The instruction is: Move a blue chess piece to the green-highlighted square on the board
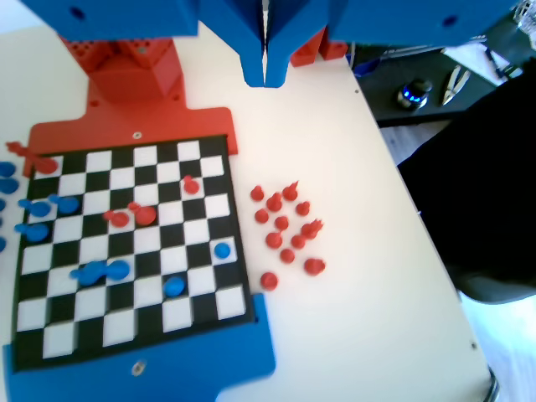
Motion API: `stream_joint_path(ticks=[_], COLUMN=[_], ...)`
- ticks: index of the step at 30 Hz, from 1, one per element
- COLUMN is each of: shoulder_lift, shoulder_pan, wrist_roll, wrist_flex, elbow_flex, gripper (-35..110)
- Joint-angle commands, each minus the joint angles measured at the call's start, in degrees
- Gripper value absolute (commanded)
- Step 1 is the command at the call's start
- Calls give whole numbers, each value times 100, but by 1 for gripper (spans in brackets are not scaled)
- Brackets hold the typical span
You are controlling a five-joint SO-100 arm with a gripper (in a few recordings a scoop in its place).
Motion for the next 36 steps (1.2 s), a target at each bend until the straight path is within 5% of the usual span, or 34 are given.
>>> stream_joint_path(ticks=[1,13,24,36], shoulder_lift=[1318,4324,5651,6926], shoulder_pan=[-114,-686,-1485,-2215], wrist_roll=[-18,62,580,1063], wrist_flex=[-272,-343,220,-290], elbow_flex=[721,3480,4166,5027], gripper=[1,1,1,1])
